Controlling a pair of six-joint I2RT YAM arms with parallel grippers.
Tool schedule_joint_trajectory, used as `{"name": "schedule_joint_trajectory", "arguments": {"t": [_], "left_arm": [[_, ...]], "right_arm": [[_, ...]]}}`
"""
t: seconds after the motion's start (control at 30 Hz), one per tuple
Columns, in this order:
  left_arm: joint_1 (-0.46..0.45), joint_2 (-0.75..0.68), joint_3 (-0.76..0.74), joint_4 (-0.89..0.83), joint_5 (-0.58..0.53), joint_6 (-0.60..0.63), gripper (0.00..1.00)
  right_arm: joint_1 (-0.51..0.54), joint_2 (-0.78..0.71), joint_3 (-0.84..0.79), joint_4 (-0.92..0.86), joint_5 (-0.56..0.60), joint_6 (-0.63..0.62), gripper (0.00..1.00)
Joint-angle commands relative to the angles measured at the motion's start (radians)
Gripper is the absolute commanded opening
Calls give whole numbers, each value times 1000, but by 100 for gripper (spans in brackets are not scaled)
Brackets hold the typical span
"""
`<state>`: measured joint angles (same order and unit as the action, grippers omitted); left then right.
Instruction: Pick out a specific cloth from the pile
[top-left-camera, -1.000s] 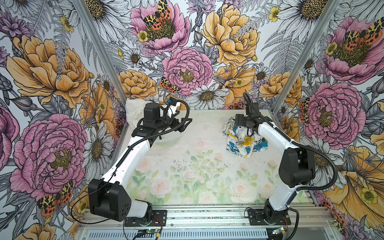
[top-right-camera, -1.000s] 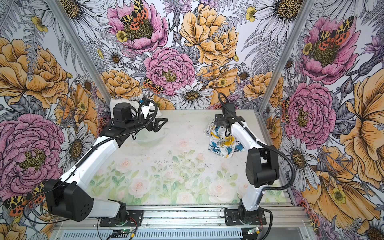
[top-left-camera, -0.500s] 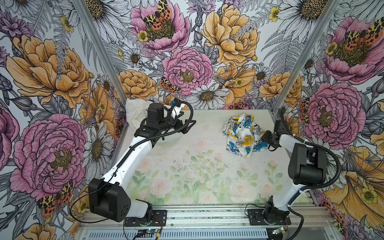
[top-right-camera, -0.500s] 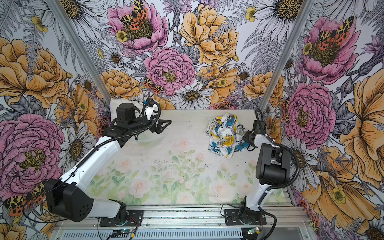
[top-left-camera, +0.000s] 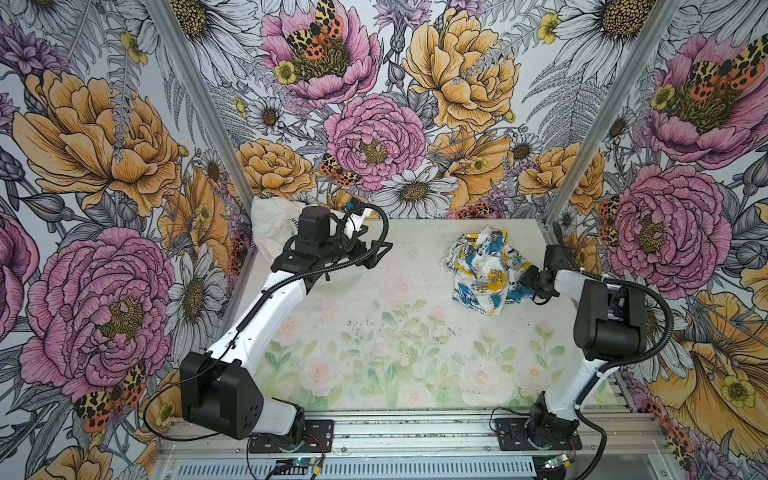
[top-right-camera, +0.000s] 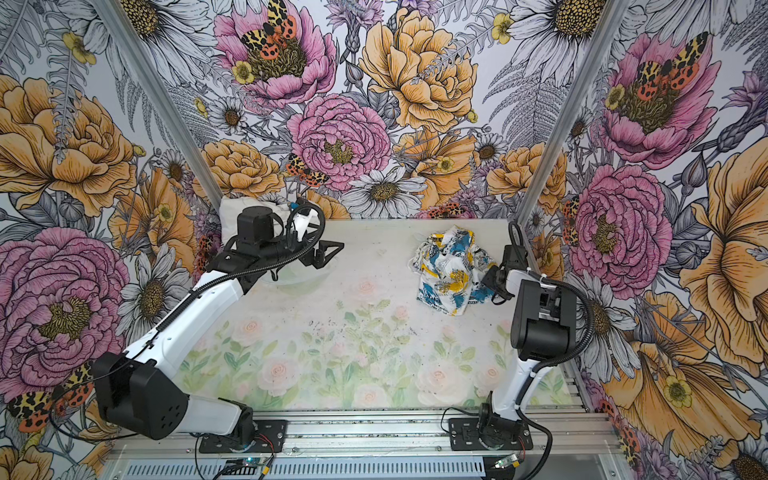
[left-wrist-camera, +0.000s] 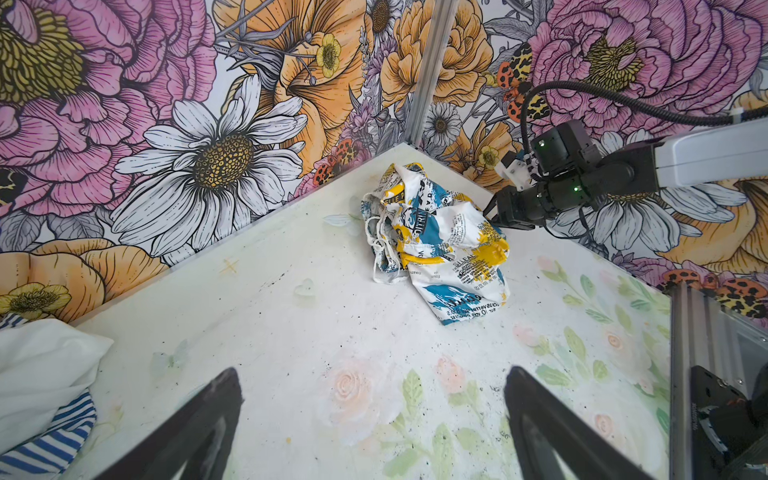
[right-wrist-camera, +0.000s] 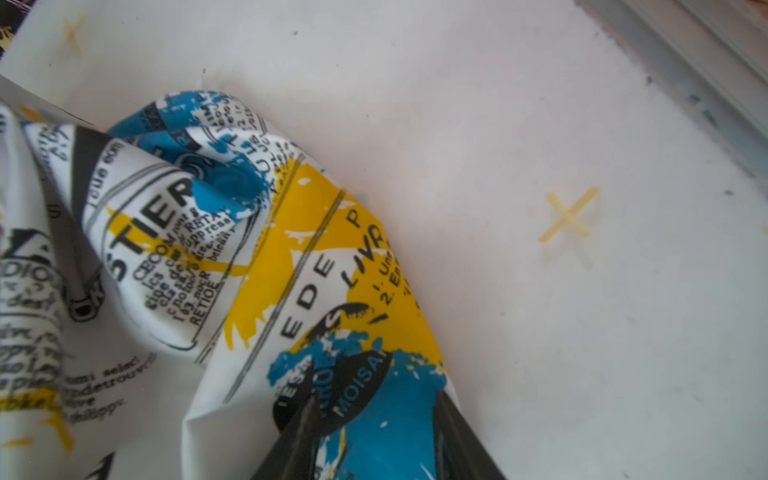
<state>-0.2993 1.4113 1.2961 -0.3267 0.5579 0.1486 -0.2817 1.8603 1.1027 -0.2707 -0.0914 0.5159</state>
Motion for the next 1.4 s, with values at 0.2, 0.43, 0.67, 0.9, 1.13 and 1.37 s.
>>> {"name": "schedule_joint_trajectory", "arguments": {"t": [0.2, 0.43, 0.67, 0.9, 1.13, 1.37], "left_arm": [[-14, 2, 32, -9, -17, 19, 99], [-15, -9, 32, -11, -27, 21, 99], [-17, -13, 32, -12, -30, 21, 99], [-15, -18, 34, -11, -30, 19, 99], [-17, -20, 34, -12, -30, 19, 99], [-25, -22, 32, -18, -44, 28, 99]], "right_arm": [[-14, 42, 51, -100, 8, -28, 41], [-11, 63, 80, -125, -50, -46, 9], [38, 10, 89, -75, -111, -65, 0], [76, -119, 111, -77, -97, -46, 0], [77, -217, 87, -126, -7, -15, 29], [2, -135, 2, -130, 15, -31, 57]]}}
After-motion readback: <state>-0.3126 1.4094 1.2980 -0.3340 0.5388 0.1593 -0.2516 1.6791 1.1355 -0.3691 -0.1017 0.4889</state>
